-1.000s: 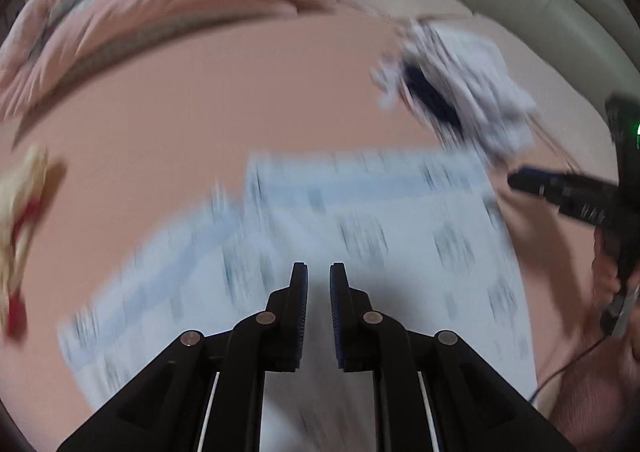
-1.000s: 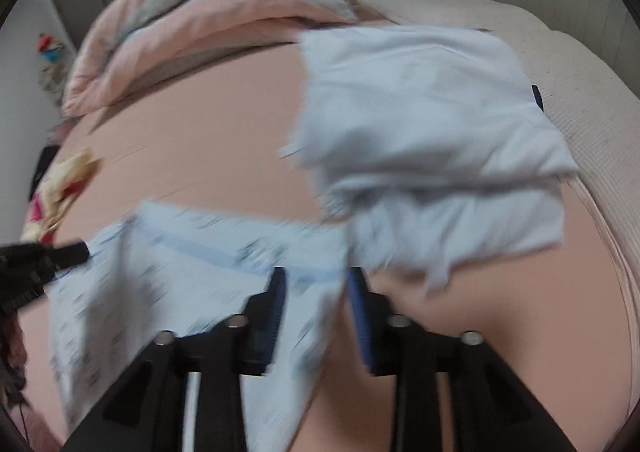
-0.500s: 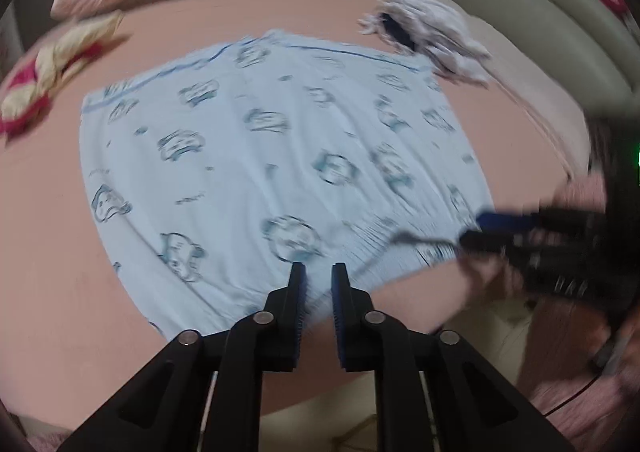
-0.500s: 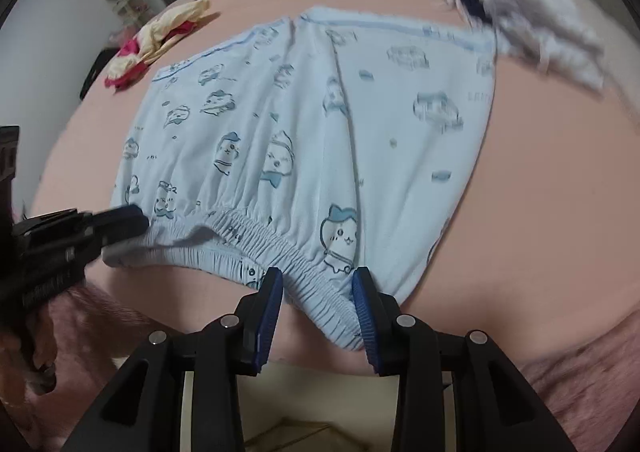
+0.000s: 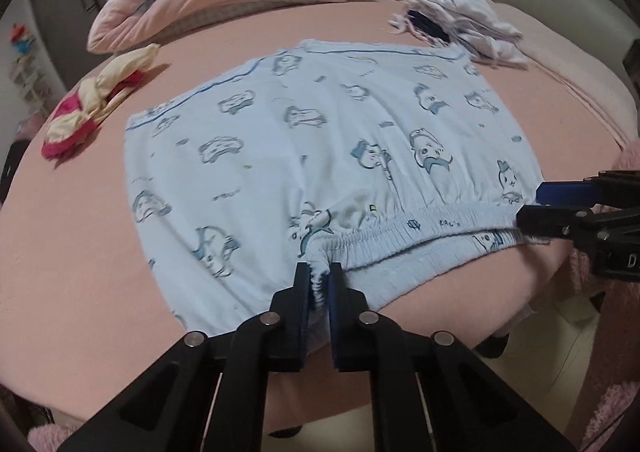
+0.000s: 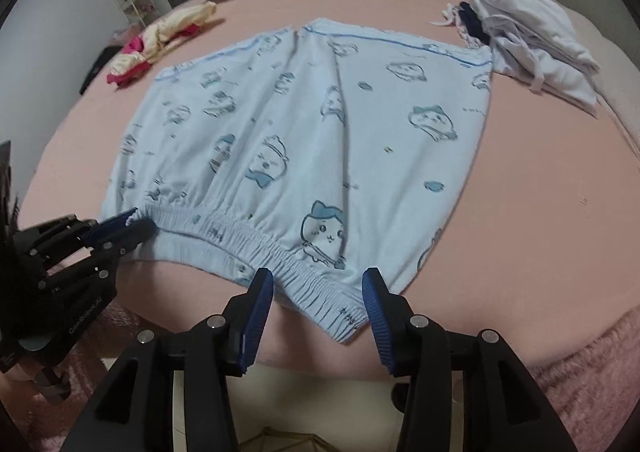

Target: Fold clothes

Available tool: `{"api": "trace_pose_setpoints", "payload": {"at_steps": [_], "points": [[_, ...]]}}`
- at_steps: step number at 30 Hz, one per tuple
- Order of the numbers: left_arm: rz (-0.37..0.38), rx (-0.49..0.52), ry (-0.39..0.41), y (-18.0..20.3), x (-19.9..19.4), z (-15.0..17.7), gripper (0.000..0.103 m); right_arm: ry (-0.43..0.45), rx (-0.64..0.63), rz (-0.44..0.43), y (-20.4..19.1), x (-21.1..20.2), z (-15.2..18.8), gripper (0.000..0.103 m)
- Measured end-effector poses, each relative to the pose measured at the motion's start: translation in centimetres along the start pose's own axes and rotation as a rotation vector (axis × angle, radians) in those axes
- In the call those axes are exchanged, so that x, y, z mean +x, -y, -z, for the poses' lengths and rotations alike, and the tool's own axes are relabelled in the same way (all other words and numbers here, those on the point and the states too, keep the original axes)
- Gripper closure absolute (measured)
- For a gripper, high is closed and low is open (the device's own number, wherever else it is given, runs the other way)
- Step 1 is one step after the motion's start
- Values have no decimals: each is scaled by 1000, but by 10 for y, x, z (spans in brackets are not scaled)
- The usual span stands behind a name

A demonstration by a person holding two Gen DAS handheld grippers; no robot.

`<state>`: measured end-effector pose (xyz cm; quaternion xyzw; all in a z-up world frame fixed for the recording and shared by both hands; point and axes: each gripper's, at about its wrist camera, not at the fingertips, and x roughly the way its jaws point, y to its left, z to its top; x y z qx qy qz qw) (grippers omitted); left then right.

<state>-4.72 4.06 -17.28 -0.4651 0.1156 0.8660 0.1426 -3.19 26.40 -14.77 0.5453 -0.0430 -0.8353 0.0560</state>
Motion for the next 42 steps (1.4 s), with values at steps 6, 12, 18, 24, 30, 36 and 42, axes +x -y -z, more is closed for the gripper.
{"api": "trace_pose_setpoints", "payload": {"at_steps": [6, 12, 18, 24, 30, 36, 42], "points": [[108, -170, -22, -31, -18, 9, 97, -10, 23, 7, 10, -1, 2, 57], [155, -260, -28, -46, -26, 22, 96, -9, 45, 5, 19, -5, 6, 56], [93, -113, -28, -14, -17, 17, 81, 32, 61, -37, 23, -25, 11, 50], [-37, -111, 4, -16, -6, 14, 79, -7, 52, 3, 27, -19, 18, 50], [-103, -165, 78, -34, -34, 13, 100, -5, 43, 30, 30, -14, 17, 50], [77, -176, -71, -40, -19, 26, 97, -3, 34, 56, 32, -10, 15, 50], [205, -330, 9, -66, -35, 25, 92, 2, 26, 74, 34, -7, 14, 50]]}}
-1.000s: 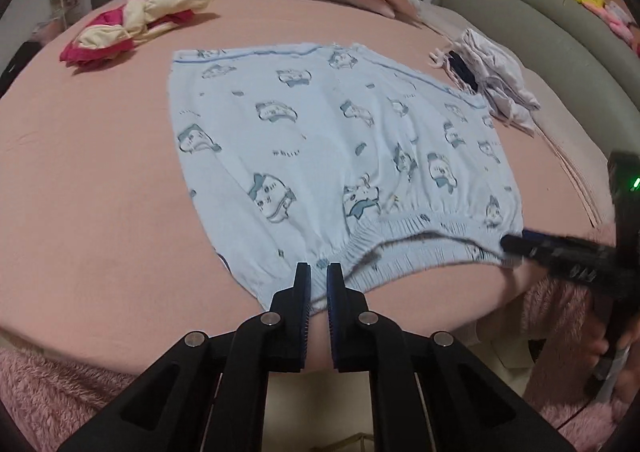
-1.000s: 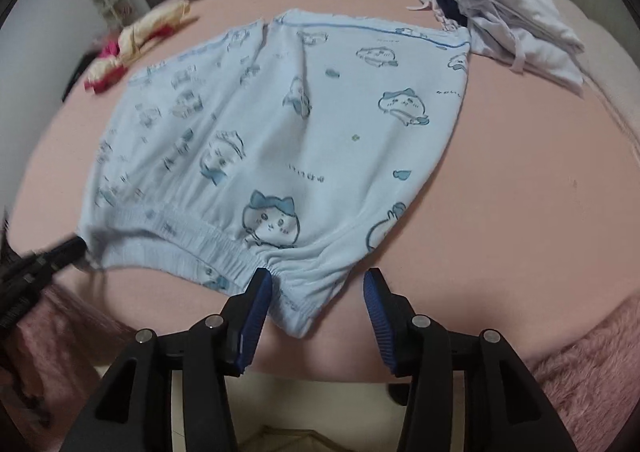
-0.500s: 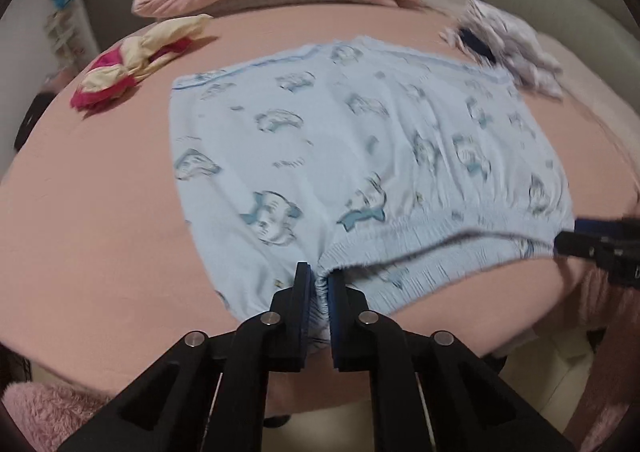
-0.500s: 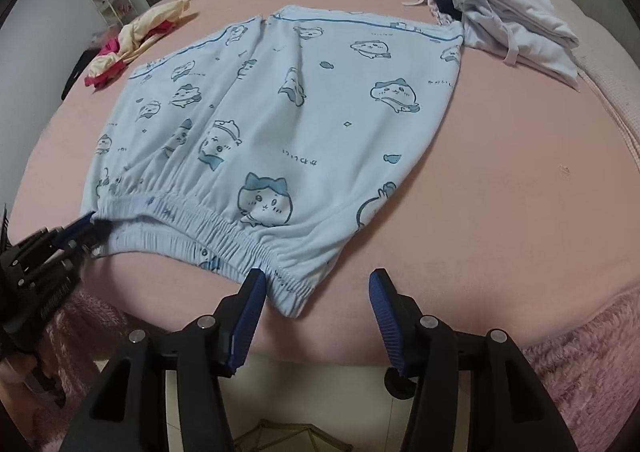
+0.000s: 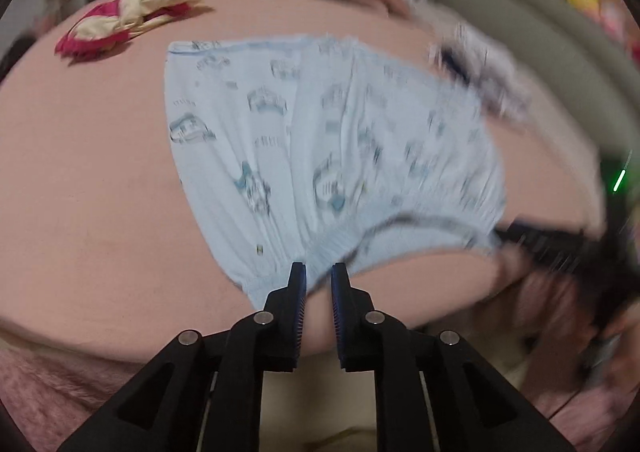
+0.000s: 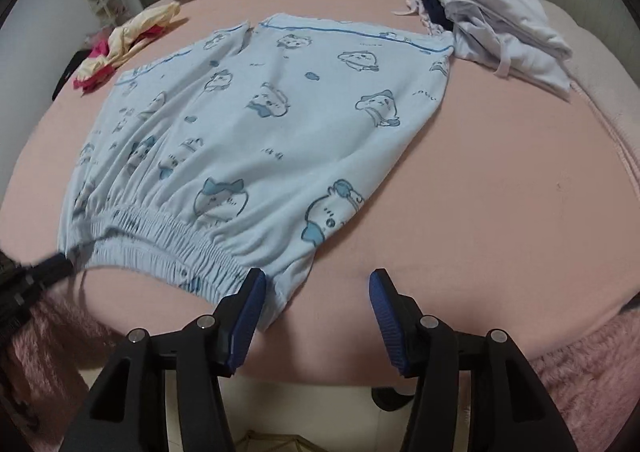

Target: Fold clothes

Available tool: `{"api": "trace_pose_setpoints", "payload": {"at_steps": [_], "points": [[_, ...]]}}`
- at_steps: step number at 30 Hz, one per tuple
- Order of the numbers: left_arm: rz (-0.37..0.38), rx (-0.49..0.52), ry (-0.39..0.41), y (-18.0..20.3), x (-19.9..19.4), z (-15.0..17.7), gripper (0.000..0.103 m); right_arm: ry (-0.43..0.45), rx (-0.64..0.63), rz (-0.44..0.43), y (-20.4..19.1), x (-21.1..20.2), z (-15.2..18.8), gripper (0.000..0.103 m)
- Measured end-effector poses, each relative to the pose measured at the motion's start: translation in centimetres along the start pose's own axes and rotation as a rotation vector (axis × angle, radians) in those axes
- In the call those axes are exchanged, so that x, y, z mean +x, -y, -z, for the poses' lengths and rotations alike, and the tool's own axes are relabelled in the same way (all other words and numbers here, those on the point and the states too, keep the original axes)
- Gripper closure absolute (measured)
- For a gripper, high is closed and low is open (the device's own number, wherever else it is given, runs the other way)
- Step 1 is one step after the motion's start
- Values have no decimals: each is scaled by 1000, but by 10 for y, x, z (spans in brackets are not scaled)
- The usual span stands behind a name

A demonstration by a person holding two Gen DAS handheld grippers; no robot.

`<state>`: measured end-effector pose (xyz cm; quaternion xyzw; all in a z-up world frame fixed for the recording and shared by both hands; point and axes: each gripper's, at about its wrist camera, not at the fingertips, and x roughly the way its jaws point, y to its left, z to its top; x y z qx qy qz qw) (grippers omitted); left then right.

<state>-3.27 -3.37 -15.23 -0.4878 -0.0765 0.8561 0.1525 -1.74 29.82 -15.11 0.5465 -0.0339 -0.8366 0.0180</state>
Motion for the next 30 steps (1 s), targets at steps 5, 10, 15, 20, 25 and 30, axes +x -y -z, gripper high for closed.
{"api": "trace_pose_setpoints", "payload": {"at_steps": [5, 10, 15, 20, 25, 30], "points": [[-7, -65, 19, -11, 1, -4, 91, 13, -1, -20, -3, -4, 0, 50], [-12, -87, -9, -14, 13, -2, 91, 27, -1, -40, -5, -8, -1, 49], [-51, -61, -38, -11, 22, 3, 91, 13, -18, -54, -10, -6, 0, 49], [-190, -39, -43, -17, 20, 4, 91, -46, -66, -3, -7, -1, 11, 48], [-164, -137, -30, -38, 13, 7, 91, -68, -52, 52, 4, -5, 19, 47], [-30, -113, 29, -26, 7, 0, 91, -54, -55, 36, 1, -2, 18, 45]]}}
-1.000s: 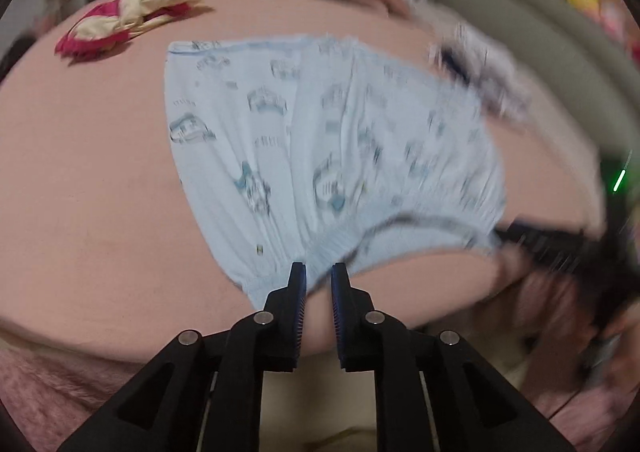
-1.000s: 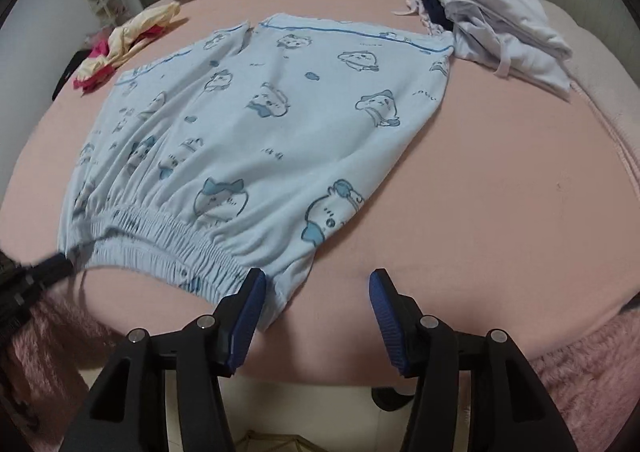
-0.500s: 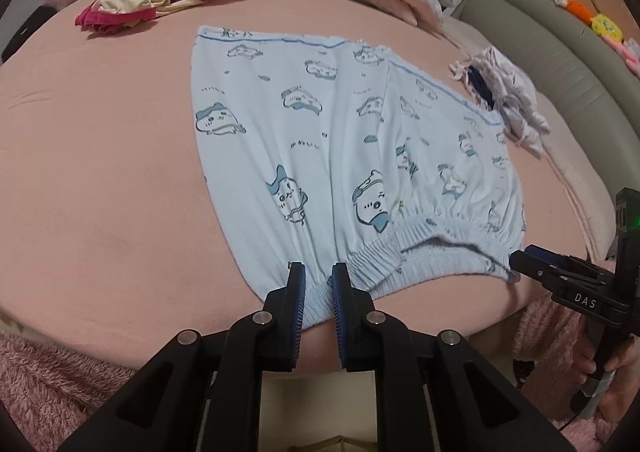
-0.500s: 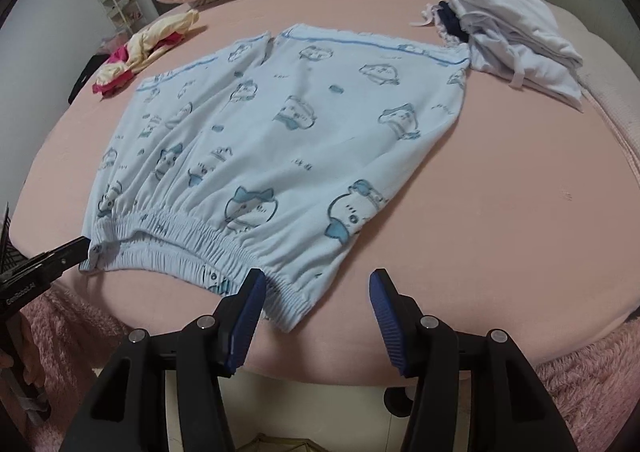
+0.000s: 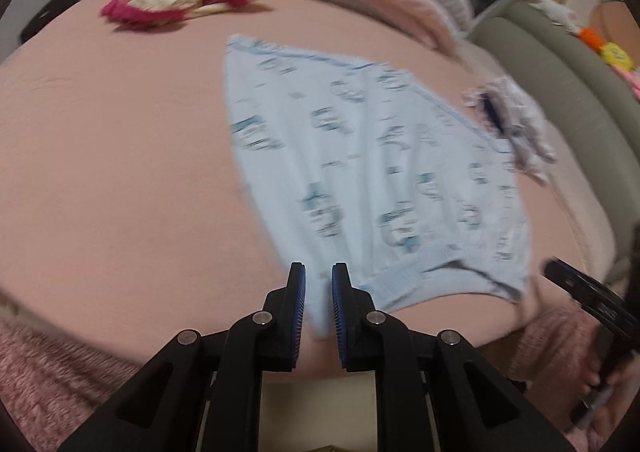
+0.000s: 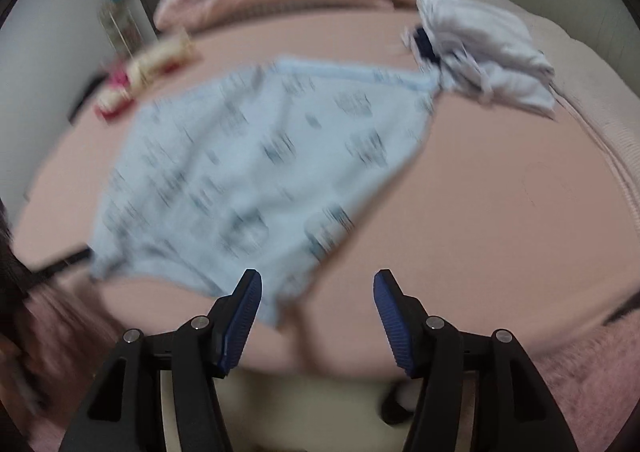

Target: Fold clothes

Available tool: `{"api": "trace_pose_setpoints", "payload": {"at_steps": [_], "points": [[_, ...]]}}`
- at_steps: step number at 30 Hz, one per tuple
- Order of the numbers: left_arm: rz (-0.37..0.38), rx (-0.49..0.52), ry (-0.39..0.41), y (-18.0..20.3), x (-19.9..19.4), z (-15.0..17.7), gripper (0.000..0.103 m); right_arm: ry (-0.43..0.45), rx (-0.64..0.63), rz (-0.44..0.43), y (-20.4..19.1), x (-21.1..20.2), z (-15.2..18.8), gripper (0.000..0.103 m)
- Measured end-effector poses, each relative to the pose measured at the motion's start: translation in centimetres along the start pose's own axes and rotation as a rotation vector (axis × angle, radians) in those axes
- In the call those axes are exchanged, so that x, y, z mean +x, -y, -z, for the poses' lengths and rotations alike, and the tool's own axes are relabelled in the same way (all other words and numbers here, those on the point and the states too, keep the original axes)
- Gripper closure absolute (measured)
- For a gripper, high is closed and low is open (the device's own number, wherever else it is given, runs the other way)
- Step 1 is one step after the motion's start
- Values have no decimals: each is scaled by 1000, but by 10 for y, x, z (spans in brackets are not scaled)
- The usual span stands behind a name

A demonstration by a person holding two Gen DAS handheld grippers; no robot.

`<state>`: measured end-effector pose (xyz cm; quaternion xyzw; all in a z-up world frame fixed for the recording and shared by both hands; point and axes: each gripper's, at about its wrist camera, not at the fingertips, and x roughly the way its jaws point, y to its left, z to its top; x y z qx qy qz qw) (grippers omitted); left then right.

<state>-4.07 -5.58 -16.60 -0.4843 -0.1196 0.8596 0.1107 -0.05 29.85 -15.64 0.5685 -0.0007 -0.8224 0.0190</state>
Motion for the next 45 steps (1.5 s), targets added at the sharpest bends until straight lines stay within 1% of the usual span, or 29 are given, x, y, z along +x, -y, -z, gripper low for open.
{"api": "trace_pose_setpoints", "payload": {"at_steps": [1, 4, 7, 9, 10, 12, 15, 17, 20, 22, 23, 24, 25, 26, 28, 31, 32, 33, 34, 35, 37, 40, 43, 44, 45], "points": [[10, 20, 5, 5, 1, -1, 91, 3, 0, -3, -1, 1, 0, 45], [-20, 68, -30, 16, 14, -2, 91, 12, -2, -13, -2, 2, -2, 45], [-107, 96, -71, 15, 24, 0, 91, 21, -3, -22, -4, 4, -3, 47], [-168, 104, -69, 11, 22, -2, 90, 26, -4, -29, -5, 5, -4, 47], [-232, 112, -63, 9, 21, -1, 89, 29, -5, -32, -5, 6, -4, 47], [-302, 103, -52, 0, 19, -1, 89, 52, -9, -40, -9, 2, -5, 46], [-168, -1, -15, -9, 8, -5, 89, 105, -17, -55, -16, -10, -5, 47], [-76, 28, 24, 2, 1, -5, 89, 141, -23, -65, -22, -17, -6, 47], [26, 139, 50, 36, 0, -4, 89, 194, -31, -79, -29, -29, -6, 47], [75, 198, 19, 55, 7, 0, 86, 229, -37, -89, -34, -37, -7, 47], [73, 223, 6, 64, 11, 1, 80, 241, -48, -95, -39, -39, -7, 47], [59, 257, 3, 71, 15, 1, 76, 218, -107, -106, -54, -32, -7, 47], [44, 289, 6, 78, 18, 4, 65, 196, -163, -110, -68, -25, -7, 47], [27, 307, 6, 79, 19, 7, 60, 182, -204, -78, -75, -18, -6, 47], [-22, 342, 0, 83, 23, 14, 60, 153, -280, -14, -89, -4, -4, 47], [-163, 390, 1, 82, 36, 18, 60, 121, -316, 37, -89, 11, -1, 47], [-166, 382, 0, 80, 37, 16, 60, 125, -292, 23, -85, 9, -3, 47], [-153, 368, 5, 78, 35, 14, 64, 129, -269, 11, -80, 8, -5, 50], [-142, 355, 10, 75, 33, 12, 86, 133, -251, 1, -75, 6, -5, 67], [-151, 360, 17, 74, 30, 12, 94, 136, -232, -11, -70, 4, -5, 71], [-135, 368, 24, 73, 27, 13, 95, 131, -200, -57, -59, 2, -6, 81], [-110, 375, 34, 74, 20, 14, 97, 137, -152, -104, -51, -7, -3, 87], [-88, 388, 40, 74, 10, 16, 98, 158, -103, -154, -43, -22, 5, 90], [-74, 389, 14, 72, 12, 18, 98, 166, -89, -171, -39, -28, 7, 90], [-60, 390, -13, 70, 14, 19, 98, 144, -83, -173, -37, -24, 8, 90]]}}
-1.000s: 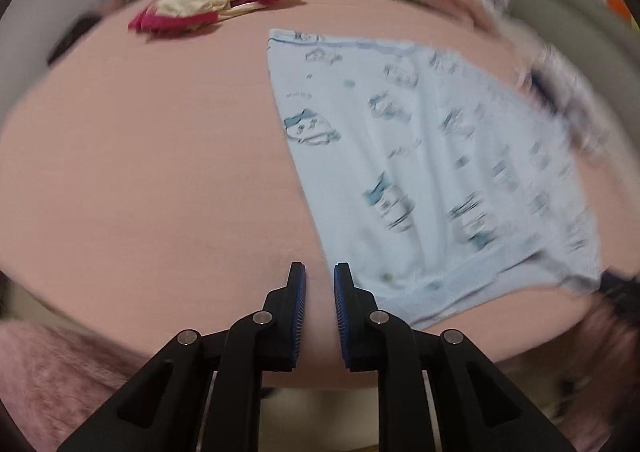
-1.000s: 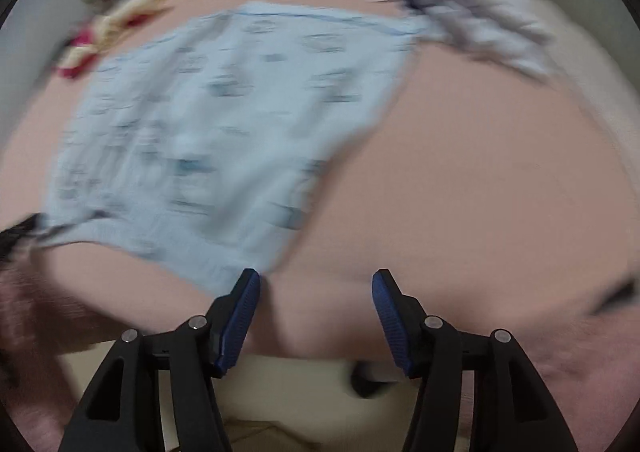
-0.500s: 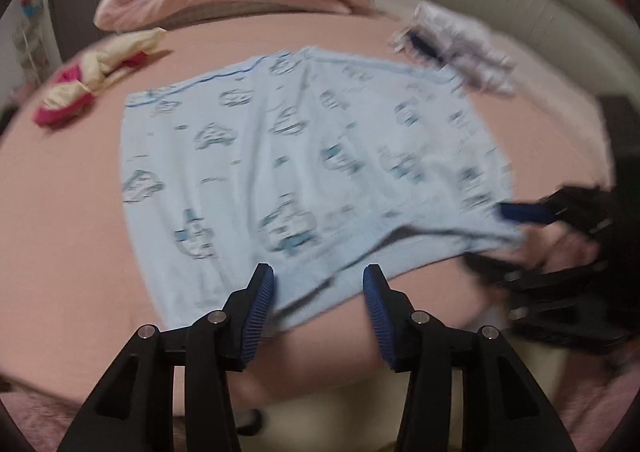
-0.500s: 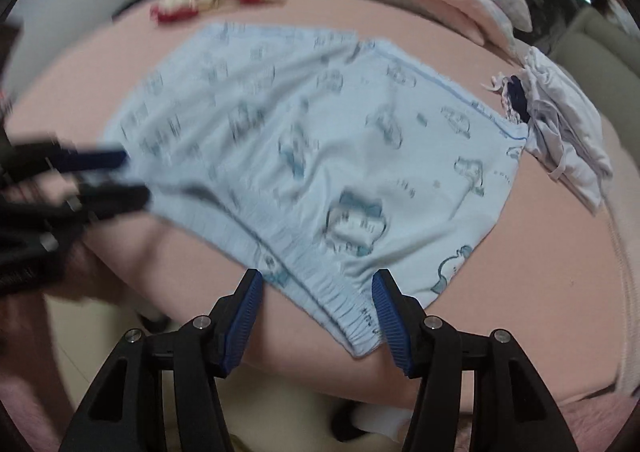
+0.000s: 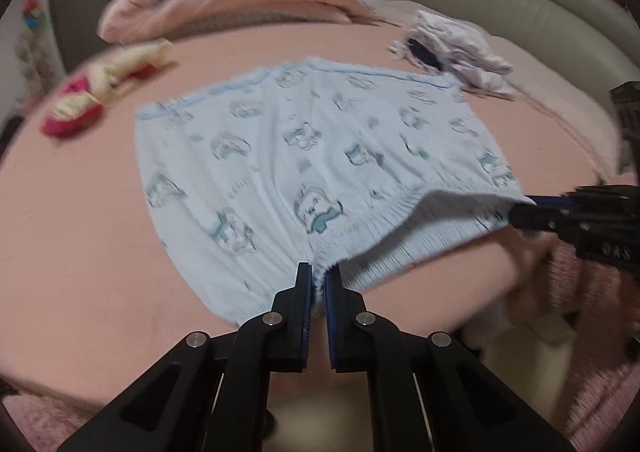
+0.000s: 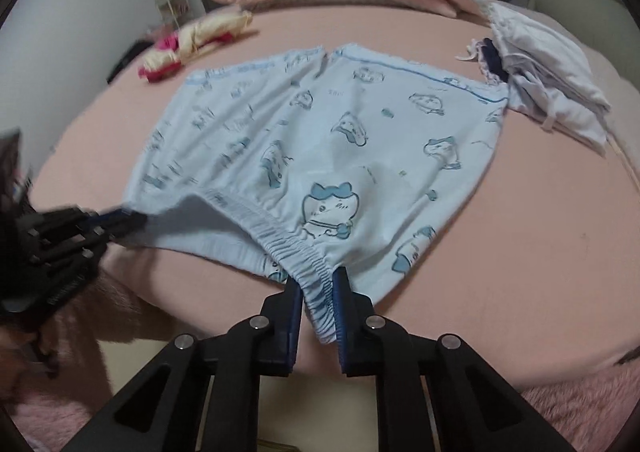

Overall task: Fold clothes
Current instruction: 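Grasp the waistband again with the left gripper while the right gripper grasps it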

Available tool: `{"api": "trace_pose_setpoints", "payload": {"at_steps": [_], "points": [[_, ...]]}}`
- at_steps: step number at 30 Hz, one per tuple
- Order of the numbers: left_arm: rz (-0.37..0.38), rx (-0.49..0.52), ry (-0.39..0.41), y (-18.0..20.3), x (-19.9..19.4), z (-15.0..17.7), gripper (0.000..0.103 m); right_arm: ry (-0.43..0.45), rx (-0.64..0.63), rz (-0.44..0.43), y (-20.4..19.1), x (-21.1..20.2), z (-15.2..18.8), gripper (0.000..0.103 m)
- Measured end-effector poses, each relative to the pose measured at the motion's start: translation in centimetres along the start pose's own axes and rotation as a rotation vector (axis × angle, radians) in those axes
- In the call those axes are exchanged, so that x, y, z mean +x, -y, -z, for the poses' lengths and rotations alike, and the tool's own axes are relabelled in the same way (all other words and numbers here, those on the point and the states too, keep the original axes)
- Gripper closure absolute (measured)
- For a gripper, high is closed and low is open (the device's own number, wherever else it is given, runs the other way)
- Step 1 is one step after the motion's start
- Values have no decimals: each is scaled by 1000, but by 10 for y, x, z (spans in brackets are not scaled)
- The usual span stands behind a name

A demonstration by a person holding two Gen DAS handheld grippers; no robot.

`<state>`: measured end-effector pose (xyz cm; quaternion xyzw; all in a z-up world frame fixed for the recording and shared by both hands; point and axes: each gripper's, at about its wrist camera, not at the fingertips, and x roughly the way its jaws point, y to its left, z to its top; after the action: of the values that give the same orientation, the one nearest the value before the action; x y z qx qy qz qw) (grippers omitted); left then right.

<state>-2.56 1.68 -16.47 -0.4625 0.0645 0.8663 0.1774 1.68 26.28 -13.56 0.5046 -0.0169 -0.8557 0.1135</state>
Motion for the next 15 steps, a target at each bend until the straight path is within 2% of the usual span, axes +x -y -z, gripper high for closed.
{"api": "trace_pose_setpoints", "payload": {"at_steps": [4, 5, 6, 8, 10, 12, 13, 15], "points": [[66, -15, -92, -4, 10, 8, 96, -87, 29, -11, 11, 10, 7, 90], [94, -39, -94, -8, 8, 8, 96, -108, 36, -13, 13, 13, 8, 90], [121, -63, -96, -12, 5, 7, 96, -125, 41, -16, 15, 14, 10, 84], [175, -112, -97, -19, 1, 6, 96, -94, 27, -25, 13, 5, 9, 75], [202, -175, -24, -29, -10, 3, 96, -60, 18, -39, 10, -4, 7, 73], [169, -242, 21, -40, -13, -3, 96, 33, 79, -86, 16, -16, -1, 72], [147, -273, 25, -46, -11, -5, 96, 54, 93, -79, 17, -15, -4, 66], [91, -326, -41, -57, 2, -2, 96, 87, 118, -57, 20, -13, -11, 56]]}}
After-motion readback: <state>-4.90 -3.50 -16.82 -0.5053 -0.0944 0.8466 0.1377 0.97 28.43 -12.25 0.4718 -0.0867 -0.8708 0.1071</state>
